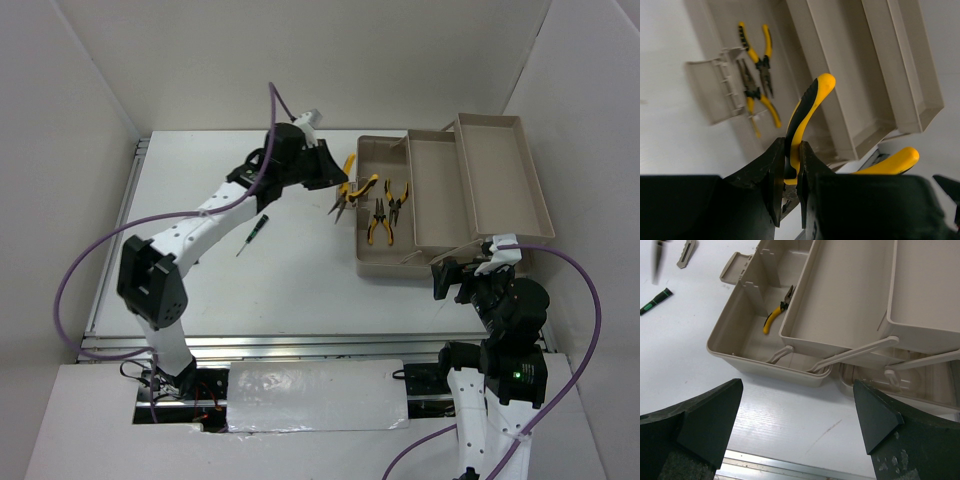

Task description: Sort the tools into containers

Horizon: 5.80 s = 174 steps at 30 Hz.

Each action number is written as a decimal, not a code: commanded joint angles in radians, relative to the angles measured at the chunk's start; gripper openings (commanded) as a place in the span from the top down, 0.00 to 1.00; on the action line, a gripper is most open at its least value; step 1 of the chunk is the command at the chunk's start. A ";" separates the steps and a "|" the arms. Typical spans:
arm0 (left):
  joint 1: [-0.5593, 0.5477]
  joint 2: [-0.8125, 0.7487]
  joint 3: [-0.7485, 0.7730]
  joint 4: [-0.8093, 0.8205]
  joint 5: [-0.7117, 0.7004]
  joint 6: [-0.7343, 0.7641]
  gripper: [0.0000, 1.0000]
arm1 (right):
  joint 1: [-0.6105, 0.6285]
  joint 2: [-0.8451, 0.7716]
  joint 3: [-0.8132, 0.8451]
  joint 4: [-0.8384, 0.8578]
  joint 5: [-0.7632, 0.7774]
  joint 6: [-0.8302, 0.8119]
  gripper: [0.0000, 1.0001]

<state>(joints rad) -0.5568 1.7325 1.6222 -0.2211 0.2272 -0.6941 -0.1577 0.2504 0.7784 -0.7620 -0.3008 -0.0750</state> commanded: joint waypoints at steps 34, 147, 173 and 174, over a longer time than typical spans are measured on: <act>0.155 -0.026 0.144 -0.243 -0.267 0.421 0.55 | -0.002 -0.013 -0.004 0.052 0.002 -0.002 0.00; 0.472 -0.212 -0.344 -0.337 0.581 0.702 0.13 | 0.486 1.426 0.751 0.086 0.245 -0.106 1.00; 0.337 -0.188 -0.457 -0.192 -0.187 0.739 0.19 | 0.488 1.469 0.937 0.013 0.229 0.021 0.49; 0.336 -0.136 -0.447 -0.195 -0.201 0.751 0.21 | 0.475 1.452 0.929 0.012 0.159 0.020 0.49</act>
<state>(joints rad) -0.2153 1.5063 1.1503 -0.4328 0.1440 -0.0086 0.3367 1.8362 1.7103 -0.8074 0.0071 -0.0429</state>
